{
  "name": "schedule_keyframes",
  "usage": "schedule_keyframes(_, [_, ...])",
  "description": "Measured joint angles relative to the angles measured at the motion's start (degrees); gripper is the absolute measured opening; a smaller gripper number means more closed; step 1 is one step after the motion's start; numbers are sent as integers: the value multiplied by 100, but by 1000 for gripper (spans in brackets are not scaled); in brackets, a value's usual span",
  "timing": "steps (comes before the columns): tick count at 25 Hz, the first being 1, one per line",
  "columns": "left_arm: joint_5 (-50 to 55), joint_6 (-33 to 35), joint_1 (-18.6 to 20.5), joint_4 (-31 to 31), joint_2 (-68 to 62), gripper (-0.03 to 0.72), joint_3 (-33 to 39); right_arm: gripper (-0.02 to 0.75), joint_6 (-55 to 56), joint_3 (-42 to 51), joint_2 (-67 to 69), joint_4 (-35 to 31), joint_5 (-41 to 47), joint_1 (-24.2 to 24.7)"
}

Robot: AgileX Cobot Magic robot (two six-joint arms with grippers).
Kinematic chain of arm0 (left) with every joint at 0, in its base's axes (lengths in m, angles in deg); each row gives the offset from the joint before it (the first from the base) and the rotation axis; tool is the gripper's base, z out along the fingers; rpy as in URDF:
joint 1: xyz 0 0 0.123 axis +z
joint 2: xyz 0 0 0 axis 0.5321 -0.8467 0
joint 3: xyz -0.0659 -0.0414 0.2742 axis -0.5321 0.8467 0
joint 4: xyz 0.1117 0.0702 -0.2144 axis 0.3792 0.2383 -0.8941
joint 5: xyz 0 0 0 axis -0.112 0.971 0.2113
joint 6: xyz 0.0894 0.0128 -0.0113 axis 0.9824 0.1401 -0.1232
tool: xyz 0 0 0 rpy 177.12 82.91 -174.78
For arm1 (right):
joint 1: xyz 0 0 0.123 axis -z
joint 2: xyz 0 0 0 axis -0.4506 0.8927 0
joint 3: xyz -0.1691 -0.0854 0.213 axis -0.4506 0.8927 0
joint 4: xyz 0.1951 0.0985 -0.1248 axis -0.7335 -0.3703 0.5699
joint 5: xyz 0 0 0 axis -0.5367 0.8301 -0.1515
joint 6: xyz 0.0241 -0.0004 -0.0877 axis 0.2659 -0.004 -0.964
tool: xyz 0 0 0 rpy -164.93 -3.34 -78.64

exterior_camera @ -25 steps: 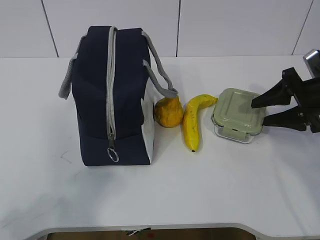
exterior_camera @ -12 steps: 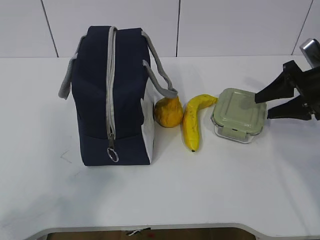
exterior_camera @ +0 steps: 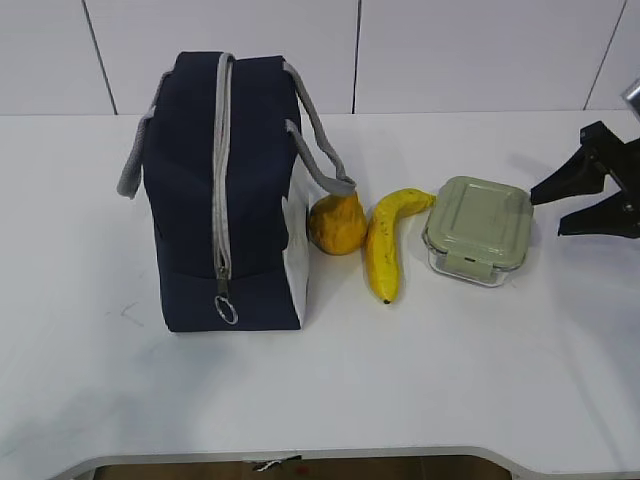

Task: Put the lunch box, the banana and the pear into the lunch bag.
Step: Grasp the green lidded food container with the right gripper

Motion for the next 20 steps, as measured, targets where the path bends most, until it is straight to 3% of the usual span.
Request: schedule_keyframes(20, [0,-12,0,0,0,241,0,494,-587,-38,650,-843,-177,0])
